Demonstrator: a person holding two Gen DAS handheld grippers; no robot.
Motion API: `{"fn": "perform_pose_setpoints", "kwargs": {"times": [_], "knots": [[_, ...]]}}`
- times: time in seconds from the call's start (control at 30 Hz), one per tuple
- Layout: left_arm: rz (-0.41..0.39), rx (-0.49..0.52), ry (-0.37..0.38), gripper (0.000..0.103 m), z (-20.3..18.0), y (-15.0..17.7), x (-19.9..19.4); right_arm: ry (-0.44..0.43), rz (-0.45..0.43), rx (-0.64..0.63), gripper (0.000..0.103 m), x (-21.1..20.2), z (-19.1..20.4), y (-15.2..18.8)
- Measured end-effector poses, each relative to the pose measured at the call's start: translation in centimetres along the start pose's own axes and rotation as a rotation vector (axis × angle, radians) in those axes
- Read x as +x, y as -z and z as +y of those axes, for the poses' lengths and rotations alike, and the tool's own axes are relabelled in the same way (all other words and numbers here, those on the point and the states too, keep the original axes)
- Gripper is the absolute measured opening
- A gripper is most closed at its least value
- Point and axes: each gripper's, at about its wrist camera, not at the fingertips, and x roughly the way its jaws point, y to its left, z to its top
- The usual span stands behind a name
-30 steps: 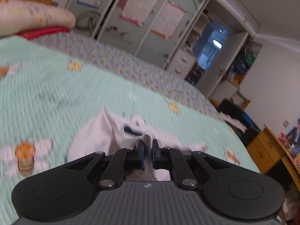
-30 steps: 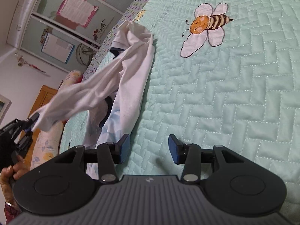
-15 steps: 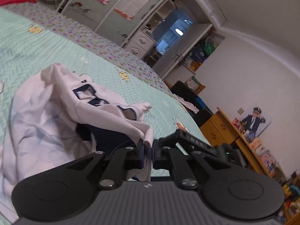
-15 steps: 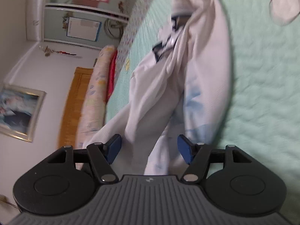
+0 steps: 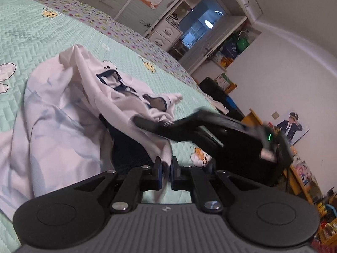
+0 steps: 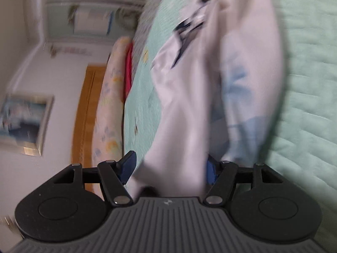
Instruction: Fold clothes
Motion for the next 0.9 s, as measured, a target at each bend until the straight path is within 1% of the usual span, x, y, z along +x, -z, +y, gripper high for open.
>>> {"fn": "perform_pose_setpoints", "kwargs": {"times": [0.03,0.07,0.17,0.2,0.27,0.3,0.43,0.5,0.53,0.57,0.63,0.7,0.77,0.83,0.9], "knots": [[0.010,0.006,0.003,0.007,-0.1,0.2,0.1,0.042,-0.004,-0.056,0.011,0.1,0.9,-0.2],[0.009,0.010,0.001,0.007,0.0,0.3,-0.1,0.088,-0.045,-0.113,0.007,-0.7,1.7,-0.7],[0.001,0.022,-0.005,0.008,0.3,0.6,-0.9,0.226,-0.183,-0.285,0.007,-3.4,3.9,-2.4],[-0.006,0.026,-0.009,0.011,0.5,0.7,-1.3,0.276,-0.247,-0.332,0.007,-4.8,4.5,-3.4],[-0.024,0.032,-0.037,0.016,1.0,0.7,-2.2,0.374,-0.365,-0.414,0.007,-7.7,5.3,-5.6],[-0.031,0.030,-0.057,0.016,1.4,0.6,-2.5,0.419,-0.415,-0.448,0.007,-9.2,5.5,-6.8],[-0.054,-0.007,-0.130,0.016,3.4,0.5,-3.7,0.561,-0.508,-0.528,0.007,-11.4,5.0,-9.9],[-0.059,-0.015,-0.185,0.016,4.2,0.5,-4.0,0.632,-0.553,-0.567,0.008,-12.4,4.8,-11.4],[-0.061,-0.016,-0.215,0.016,4.6,0.5,-4.1,0.654,-0.537,-0.573,0.014,-12.0,4.0,-11.9],[-0.061,-0.017,-0.239,0.016,4.8,0.5,-4.1,0.665,-0.502,-0.562,0.015,-11.4,3.0,-12.3],[-0.062,-0.022,-0.281,0.019,5.4,0.5,-4.4,0.675,-0.444,-0.487,0.019,-10.5,1.3,-12.2],[-0.060,-0.022,-0.317,0.026,5.8,0.5,-4.6,0.630,-0.445,-0.392,0.026,-10.9,-0.1,-10.5],[-0.048,0.007,-0.343,0.029,5.9,0.5,-4.6,0.576,-0.451,-0.306,0.041,-11.4,-1.4,-8.5],[-0.030,0.067,-0.370,0.031,5.6,0.6,-4.2,0.519,-0.443,-0.269,0.046,-11.8,-2.1,-6.0],[-0.021,0.112,-0.422,0.034,5.1,0.8,-3.8,0.472,-0.415,-0.246,0.047,-12.1,-2.6,-3.3]]}}
